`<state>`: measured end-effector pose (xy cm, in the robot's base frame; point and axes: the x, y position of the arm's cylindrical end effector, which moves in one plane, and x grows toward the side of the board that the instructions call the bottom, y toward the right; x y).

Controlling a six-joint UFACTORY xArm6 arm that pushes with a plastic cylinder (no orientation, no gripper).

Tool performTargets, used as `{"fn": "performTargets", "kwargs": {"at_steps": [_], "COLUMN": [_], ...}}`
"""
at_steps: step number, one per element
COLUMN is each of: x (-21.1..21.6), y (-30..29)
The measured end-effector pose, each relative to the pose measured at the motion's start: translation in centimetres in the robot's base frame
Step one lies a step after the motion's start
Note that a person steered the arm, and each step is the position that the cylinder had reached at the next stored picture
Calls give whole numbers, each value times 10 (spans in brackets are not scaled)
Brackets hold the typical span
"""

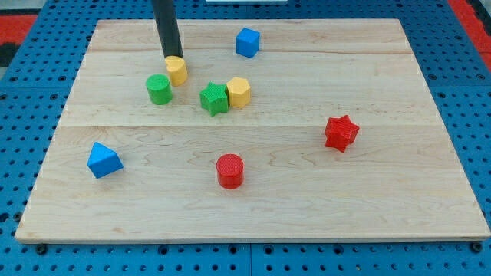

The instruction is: Slide the yellow heart between green circle and green star

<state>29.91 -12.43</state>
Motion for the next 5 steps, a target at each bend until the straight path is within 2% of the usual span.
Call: {"fn": "performTargets", "kwargs": {"at_steps": [2,3,5], "x": [45,49,37], "y": [30,39,-45]}}
